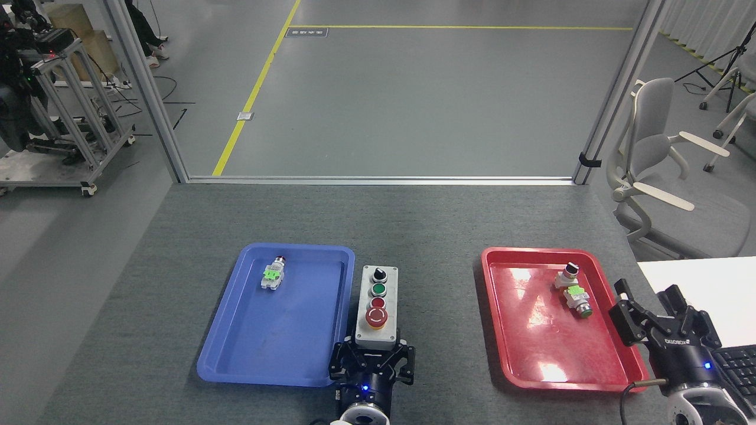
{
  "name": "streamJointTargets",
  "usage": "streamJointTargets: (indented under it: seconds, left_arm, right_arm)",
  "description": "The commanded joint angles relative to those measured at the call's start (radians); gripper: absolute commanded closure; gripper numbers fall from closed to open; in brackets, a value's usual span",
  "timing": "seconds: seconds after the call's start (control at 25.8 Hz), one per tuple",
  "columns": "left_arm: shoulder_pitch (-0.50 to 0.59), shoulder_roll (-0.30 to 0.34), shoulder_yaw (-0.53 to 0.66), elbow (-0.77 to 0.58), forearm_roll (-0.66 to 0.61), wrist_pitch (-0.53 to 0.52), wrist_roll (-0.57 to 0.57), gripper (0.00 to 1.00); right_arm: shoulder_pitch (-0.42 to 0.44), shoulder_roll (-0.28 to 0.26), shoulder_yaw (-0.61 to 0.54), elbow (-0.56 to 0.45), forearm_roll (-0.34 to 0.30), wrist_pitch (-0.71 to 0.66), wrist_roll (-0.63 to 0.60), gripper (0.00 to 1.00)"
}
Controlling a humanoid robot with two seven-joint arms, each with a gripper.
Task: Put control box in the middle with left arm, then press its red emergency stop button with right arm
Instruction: 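Set the control box down between the trays and open the left gripper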
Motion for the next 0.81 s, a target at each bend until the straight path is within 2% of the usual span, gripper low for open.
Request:
streamJointTargets:
  seconds: [0.0, 0.23, 0.66, 0.7, 0.74, 0.77]
  left_arm:
    - [0.000, 0.000, -0.008, 0.011, 0.038, 0.003, 0.010, 1.00]
    - [0.000, 0.001, -0.094, 0.056, 0.038, -0.007, 0.010, 1.00]
    - [0.000, 0.004, -0.093, 0.062, 0.043, -0.020, 0.013, 0.98]
    - [0.000, 0.004, -0.091, 0.062, 0.044, -0.019, 0.014, 0.81]
    - [0.002, 0.004, -0.093, 0.062, 0.046, -0.014, 0.013, 0.54]
    - [0.002, 0.004, -0.091, 0.062, 0.046, -0.011, 0.014, 0.42]
  right_arm:
    - [0.002, 0.001, 0.002, -0.001, 0.000, -0.002, 0.000, 0.00]
    - [0.005, 0.001, 0.000, -0.001, 0.000, -0.002, 0.000, 0.00]
    - [0.005, 0.001, 0.000, 0.001, 0.000, 0.000, 0.000, 0.00]
    - [0.006, 0.001, 0.000, 0.002, 0.000, 0.001, 0.000, 0.00]
    - [0.006, 0.001, 0.000, 0.004, -0.001, 0.001, -0.001, 0.00]
    - [0.005, 0.001, 0.000, 0.009, -0.002, 0.003, -0.001, 0.00]
